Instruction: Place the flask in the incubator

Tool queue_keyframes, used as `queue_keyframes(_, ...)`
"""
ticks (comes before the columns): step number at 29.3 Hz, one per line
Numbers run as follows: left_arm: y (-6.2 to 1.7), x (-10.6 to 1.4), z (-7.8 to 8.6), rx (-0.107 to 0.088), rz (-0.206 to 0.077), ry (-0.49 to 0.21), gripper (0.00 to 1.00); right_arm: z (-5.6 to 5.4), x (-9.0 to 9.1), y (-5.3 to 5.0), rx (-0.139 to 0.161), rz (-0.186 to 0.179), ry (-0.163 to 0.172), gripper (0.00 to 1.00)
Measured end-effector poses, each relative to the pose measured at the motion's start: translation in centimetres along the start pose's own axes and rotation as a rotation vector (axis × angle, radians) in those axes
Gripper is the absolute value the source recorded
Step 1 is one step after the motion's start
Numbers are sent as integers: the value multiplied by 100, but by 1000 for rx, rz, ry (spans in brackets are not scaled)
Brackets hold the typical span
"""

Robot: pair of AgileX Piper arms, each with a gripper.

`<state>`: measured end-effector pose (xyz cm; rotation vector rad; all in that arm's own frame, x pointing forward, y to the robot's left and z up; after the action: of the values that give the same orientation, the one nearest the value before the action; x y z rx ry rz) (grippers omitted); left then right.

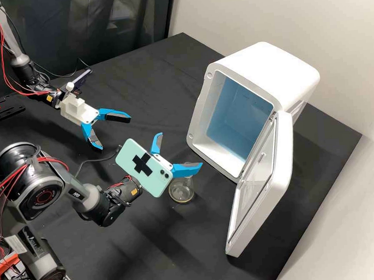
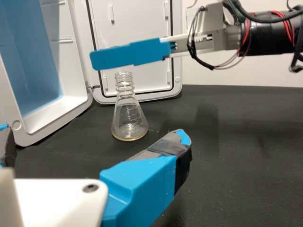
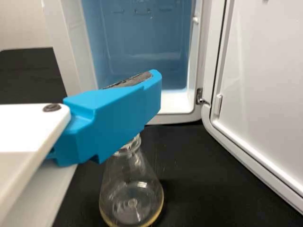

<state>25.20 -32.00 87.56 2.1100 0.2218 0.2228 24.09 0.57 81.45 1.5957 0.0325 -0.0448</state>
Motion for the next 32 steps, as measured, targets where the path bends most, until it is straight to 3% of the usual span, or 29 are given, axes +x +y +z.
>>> queue_keyframes(6, 0, 0, 0, 0, 0, 0, 100, 93, -33, -66, 8, -18, -28, 100)
queue_keyframes(13, 1, -1, -4, 0, 0, 1, 100, 291, 5, -129, 18, -44, -109, 100)
queue_keyframes(20, 1, -1, -4, 0, 0, 1, 100, 484, 99, -68, 36, 3, -195, 100)
queue_keyframes(28, 1, -1, -4, 0, 0, 1, 100, 566, 259, -77, 9, 24, -232, 100)
queue_keyframes(32, 1, -1, -4, 0, 0, 1, 100, 548, 335, -145, -12, 11, -236, 100)
